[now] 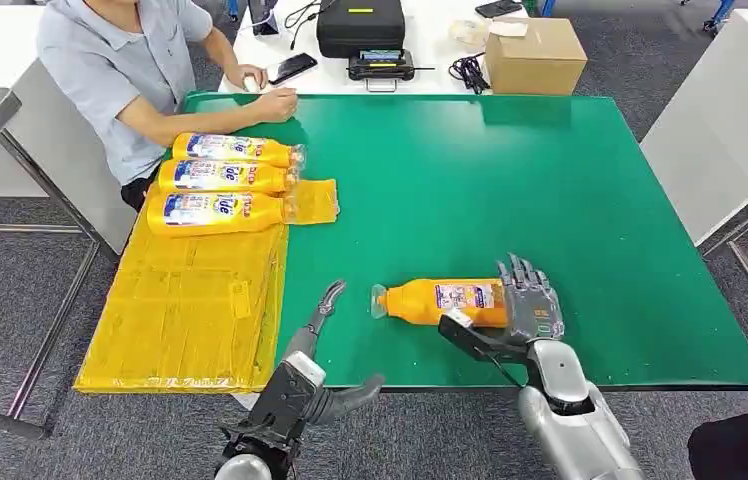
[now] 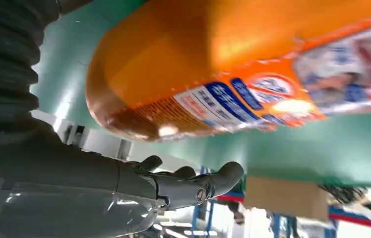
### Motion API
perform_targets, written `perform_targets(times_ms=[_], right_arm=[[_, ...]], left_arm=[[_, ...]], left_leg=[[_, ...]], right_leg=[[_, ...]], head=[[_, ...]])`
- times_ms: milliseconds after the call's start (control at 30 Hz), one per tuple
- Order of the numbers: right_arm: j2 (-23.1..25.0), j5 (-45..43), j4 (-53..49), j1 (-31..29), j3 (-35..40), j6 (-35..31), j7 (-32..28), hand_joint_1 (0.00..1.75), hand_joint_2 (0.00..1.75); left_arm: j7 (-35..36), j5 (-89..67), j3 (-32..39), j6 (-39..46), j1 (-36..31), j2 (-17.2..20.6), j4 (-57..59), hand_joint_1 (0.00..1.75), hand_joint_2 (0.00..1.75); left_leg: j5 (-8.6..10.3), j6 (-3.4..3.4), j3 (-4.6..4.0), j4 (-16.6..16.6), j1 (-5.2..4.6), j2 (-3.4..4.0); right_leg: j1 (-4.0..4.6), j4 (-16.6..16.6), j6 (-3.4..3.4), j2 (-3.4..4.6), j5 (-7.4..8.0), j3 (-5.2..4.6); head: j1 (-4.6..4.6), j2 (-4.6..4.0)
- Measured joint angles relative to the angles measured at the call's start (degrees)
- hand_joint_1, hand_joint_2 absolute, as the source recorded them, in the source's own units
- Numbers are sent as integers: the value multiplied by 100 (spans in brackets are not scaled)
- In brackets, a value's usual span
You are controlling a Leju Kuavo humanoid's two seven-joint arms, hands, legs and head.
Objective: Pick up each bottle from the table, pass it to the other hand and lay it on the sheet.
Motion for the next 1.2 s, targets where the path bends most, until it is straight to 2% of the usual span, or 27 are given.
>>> perform_targets(times_ms=[167, 200, 233, 267, 300, 433, 800, 933, 1067, 1200], right_arm=[[-48, -219, 112, -99, 4, 186, -42, 0, 175], [-61, -260, 136, -120, 4, 204, -79, 3, 175], [-72, -284, 160, -144, 4, 221, -105, 23, 175], [-79, -306, 186, -167, 9, 228, -135, 166, 175], [-87, -313, 208, -185, 18, 234, -153, 175, 175], [-142, -420, 304, -226, 81, 306, -413, 175, 175], [-374, -1495, 536, -336, 146, 468, -1513, 175, 175], [-450, -1696, 599, -327, 146, 507, -1694, 175, 175], [-483, -2331, 612, -303, 81, 734, -2091, 175, 175], [-446, -2925, 448, -72, -134, 717, -2450, 175, 175]], left_arm=[[61, -46, -7, -68, -2, 13, 2, 0, 175], [63, -46, -7, -79, -3, 13, 2, 0, 175], [65, -46, -9, -100, -4, 13, 2, 0, 175], [65, -48, -11, -114, -6, 13, 2, 0, 175], [68, -48, -15, -118, -7, 13, 2, 0, 175], [65, -41, -22, -181, -31, 13, 7, 0, 175], [-101, 184, -162, -365, -232, 13, 142, 0, 175], [-166, 212, -170, -369, -271, 13, 181, 0, 175], [-308, 323, -170, -350, -284, 11, 184, 0, 175], [-735, 821, -140, 53, -274, -66, 188, 0, 175]], left_leg=[[0, 0, 2, 0, 0, 2], [0, 0, 2, 0, 1, 2], [0, 0, 2, 0, 1, 1], [0, 0, 3, 0, 1, 1], [0, 0, 3, 0, 1, 1], [3, 3, 2, 0, -1, -1], [2, 3, 5, 1, 0, 1], [2, 3, 9, 1, 0, 1], [2, 3, 15, 1, -1, 4], [2, 3, 12, 1, 0, -2]], right_leg=[[1, 0, 0, 1, 0, 0], [1, 0, 0, 1, 0, 0], [0, 0, 0, 1, 0, 0], [1, 0, 0, 1, 0, 1], [0, 0, 0, 1, 0, 1], [-1, 0, 1, 0, 2, 2], [0, -1, 1, 0, 2, 2], [0, -1, 1, 1, 2, 4], [0, -2, 1, 2, 2, 9], [0, -1, 1, -1, 2, 11]], head=[[-2, 0], [0, 0], [-2, 0], [0, 0], [0, 0], [0, 0], [-2, 0], [-2, 0], [-2, 0], [0, 0]])
